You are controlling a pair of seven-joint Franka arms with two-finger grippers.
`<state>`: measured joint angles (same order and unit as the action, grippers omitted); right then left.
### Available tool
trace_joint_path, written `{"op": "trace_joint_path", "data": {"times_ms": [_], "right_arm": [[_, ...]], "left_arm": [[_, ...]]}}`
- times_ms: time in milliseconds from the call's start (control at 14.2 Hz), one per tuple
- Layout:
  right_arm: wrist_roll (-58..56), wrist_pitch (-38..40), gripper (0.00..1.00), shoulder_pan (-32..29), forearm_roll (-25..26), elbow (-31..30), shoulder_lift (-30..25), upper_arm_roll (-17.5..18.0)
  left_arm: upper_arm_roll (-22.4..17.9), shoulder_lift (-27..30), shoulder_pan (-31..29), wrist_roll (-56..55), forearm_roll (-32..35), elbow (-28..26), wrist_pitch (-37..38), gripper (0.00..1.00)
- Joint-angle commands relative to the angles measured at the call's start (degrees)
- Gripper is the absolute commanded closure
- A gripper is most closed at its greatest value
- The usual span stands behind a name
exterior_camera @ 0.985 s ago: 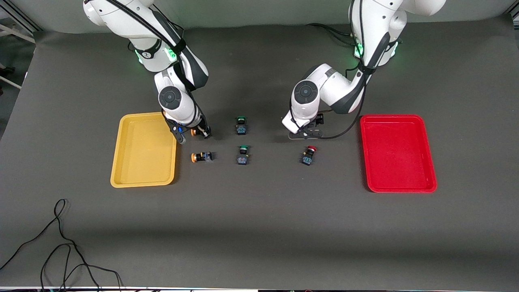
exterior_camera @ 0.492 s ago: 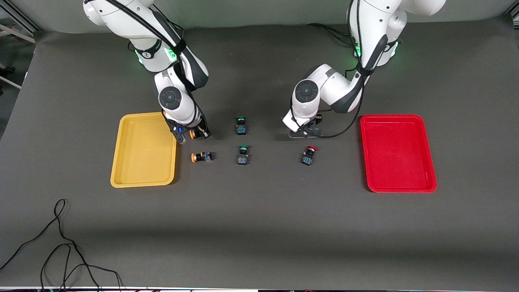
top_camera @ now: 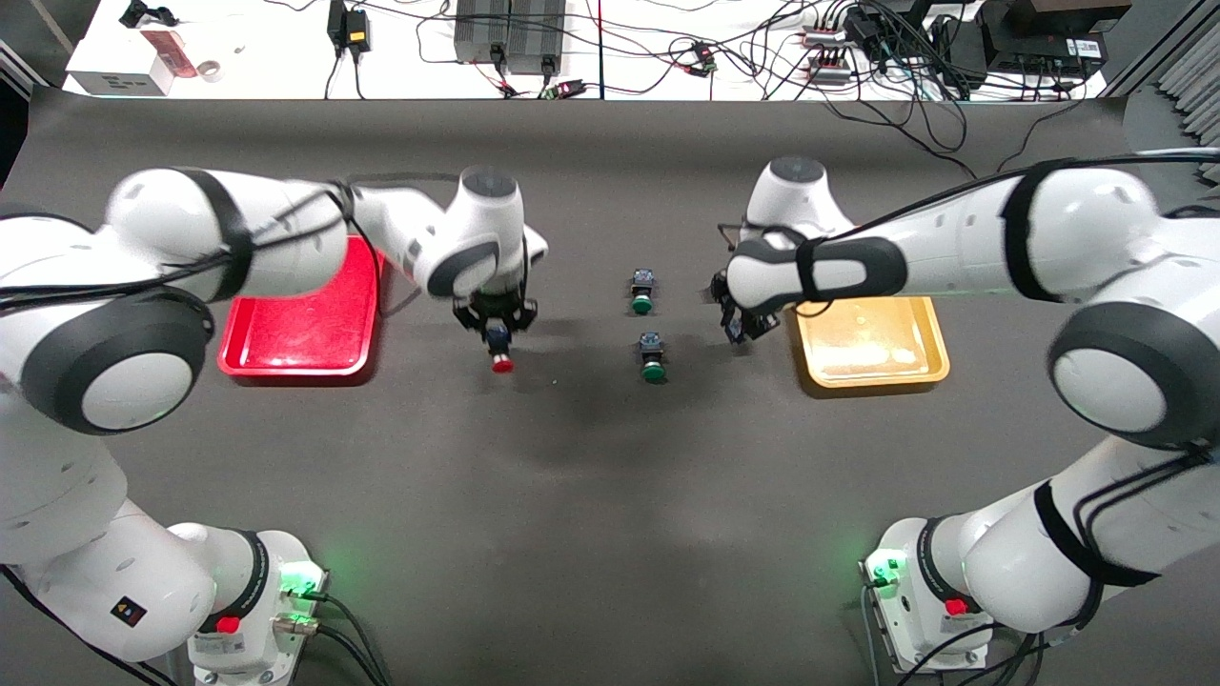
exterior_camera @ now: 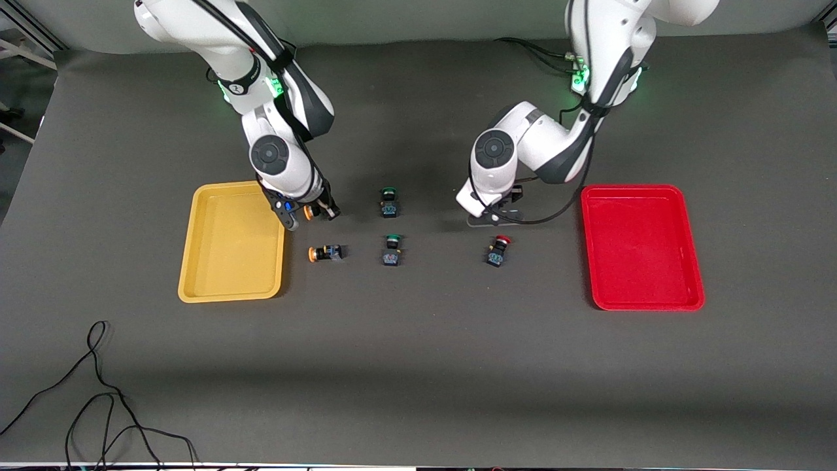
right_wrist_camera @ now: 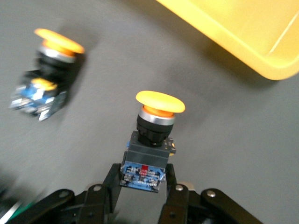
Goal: Place red and yellow buttons in trays
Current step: 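Carry the yellow button into the yellow tray while the left gripper carries red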
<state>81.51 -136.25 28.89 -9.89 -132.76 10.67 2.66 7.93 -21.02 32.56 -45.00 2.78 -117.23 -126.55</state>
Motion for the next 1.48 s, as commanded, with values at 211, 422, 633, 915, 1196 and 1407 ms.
{"op": "trace_joint_path", "data": {"times_ms": [211, 422, 633, 915, 1196, 1407], "right_arm": [[-21.26, 12.65, 0.81, -0.94, -0.74, -0.66, -12.60, -12.38], [-28.58, 11.97, 0.81, -0.94, -0.74, -3.55, -12.08, -17.59], [-38.76, 4.01, 0.80, -0.94, -0.74, -9.87, -10.85, -23.56], [-42.75, -3.57, 0.79, -1.03, -0.92, -10.68, -3.57, -25.77], [-46.43, -4.56, 0.01, -0.94, -4.87, -10.50, -1.70, -25.86], [-45.57, -0.71, 0.00, -0.94, -4.78, -9.19, -4.68, -25.78]], "left_arm": [[-0.02, 5.46, -10.83, 9.99, -2.94, 21.91, 28.25, 1.00], [-0.11, 6.34, -17.95, 19.39, -3.31, 30.46, 37.50, 1.00], [-0.28, 8.80, -24.80, 29.41, -2.26, 29.17, 38.93, 1.00], [-0.37, 8.98, -29.22, 33.57, 2.57, 20.32, 32.27, 1.00], [-0.81, 9.07, -31.68, 34.53, 3.10, 9.06, 22.52, 1.00], [-0.81, 8.98, -33.00, 35.24, 3.54, -1.83, 9.79, 1.00]]}}
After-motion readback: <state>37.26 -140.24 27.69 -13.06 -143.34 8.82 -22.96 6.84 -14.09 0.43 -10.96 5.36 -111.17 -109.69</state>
